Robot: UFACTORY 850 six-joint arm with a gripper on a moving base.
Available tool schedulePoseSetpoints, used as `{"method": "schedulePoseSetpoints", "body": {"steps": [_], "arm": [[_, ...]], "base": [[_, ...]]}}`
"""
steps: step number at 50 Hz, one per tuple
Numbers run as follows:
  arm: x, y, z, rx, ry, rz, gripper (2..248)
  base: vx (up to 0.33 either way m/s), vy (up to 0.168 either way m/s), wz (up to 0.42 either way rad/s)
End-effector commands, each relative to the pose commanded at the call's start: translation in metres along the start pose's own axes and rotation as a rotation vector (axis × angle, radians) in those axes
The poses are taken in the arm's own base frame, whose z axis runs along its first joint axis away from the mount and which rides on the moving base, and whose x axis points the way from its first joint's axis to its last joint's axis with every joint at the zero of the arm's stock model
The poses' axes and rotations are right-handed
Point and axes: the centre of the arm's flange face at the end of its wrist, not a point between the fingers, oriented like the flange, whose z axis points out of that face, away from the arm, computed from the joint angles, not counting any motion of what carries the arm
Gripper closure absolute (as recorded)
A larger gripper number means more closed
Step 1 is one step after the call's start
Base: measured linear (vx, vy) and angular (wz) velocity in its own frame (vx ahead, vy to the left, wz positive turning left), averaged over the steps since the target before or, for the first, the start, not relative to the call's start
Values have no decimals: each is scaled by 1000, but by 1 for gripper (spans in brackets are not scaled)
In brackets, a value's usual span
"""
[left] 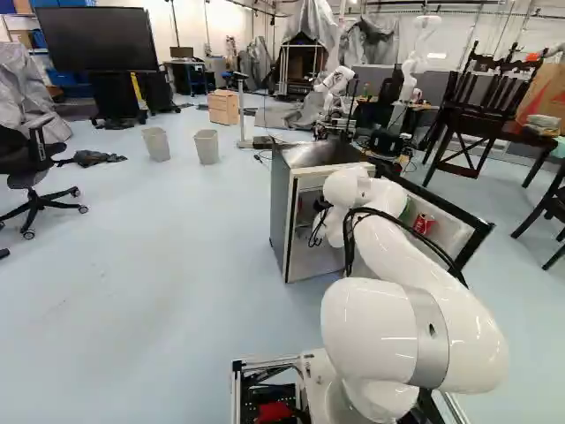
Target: Grab a drink from the fridge
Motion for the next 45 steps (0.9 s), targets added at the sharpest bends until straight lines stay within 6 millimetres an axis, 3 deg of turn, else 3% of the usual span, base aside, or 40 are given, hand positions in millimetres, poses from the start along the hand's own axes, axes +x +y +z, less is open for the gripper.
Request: {"method": "schedulePoseSetpoints", "body": {"steps": [45], "arm": [[-6, -3, 13, -5, 35, 2, 3]], "base": [[0, 0, 0]]}}
